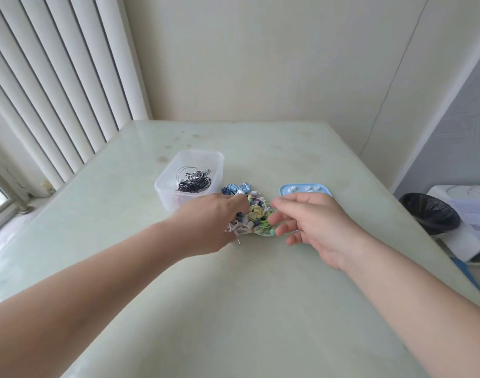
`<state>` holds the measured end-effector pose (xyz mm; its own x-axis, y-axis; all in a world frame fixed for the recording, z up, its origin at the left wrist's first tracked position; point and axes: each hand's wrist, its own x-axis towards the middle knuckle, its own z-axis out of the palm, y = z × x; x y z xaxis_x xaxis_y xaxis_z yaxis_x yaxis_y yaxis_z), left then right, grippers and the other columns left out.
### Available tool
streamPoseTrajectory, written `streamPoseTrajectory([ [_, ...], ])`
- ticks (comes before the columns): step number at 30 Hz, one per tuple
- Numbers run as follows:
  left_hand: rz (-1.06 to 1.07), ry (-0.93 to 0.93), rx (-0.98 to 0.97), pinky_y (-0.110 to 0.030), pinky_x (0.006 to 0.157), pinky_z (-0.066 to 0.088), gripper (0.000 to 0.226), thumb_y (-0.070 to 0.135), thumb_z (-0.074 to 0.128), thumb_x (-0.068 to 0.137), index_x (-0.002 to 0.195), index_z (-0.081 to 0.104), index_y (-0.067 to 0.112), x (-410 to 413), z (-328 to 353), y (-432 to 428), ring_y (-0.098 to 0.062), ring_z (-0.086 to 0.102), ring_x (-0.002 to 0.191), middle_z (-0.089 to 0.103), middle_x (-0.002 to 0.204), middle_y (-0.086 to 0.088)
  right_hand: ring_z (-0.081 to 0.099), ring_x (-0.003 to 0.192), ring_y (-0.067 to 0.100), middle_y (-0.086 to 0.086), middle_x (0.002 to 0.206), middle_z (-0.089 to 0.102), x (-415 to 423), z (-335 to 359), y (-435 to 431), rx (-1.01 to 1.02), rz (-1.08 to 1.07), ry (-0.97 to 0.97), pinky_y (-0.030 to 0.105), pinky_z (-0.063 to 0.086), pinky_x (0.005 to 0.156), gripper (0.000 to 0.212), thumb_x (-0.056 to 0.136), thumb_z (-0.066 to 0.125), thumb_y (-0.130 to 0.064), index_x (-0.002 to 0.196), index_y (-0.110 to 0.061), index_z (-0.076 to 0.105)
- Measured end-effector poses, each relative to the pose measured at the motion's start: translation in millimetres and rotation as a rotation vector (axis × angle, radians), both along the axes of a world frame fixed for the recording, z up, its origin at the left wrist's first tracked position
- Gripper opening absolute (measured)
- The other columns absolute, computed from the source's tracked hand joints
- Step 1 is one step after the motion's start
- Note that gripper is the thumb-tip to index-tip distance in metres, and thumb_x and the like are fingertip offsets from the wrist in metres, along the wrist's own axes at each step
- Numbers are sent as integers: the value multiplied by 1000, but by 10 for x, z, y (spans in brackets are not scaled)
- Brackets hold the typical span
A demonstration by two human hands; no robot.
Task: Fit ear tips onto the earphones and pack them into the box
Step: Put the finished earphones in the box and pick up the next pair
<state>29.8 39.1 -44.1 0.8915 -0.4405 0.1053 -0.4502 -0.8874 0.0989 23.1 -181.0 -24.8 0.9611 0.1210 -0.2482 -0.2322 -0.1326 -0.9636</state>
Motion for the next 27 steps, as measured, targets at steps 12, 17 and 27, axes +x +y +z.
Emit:
streamPoseTrajectory([
  [12, 202, 148, -565, -30, 70, 50, 24, 30, 50, 95, 104, 71, 26, -83, 455, -51, -13, 59, 74, 65, 79, 9, 65, 62, 18, 8, 83, 77, -148, -81, 33, -6, 52, 7, 31, 47, 54, 14, 98, 67, -20, 102, -8, 72],
  [17, 239, 544, -1170, -35, 58, 48, 10, 10, 52, 82, 83, 61, 8, -149, 728, -145, -29, 57, 65, 56, 69, -5, 67, 70, 23, 13, 91, 75, -192, -23, -9, 135, 62, -17, 37, 54, 60, 15, 96, 70, -13, 110, -9, 72],
  [27, 92, 748, -1412, -32, 60, 49, 18, 14, 63, 100, 82, 67, 10, -249, 243, -742, -24, 61, 64, 65, 83, -13, 71, 82, 36, 21, 91, 74, -220, -45, -404, 303, 114, -129, 39, 56, 70, 24, 95, 59, 4, 116, 0, 70],
])
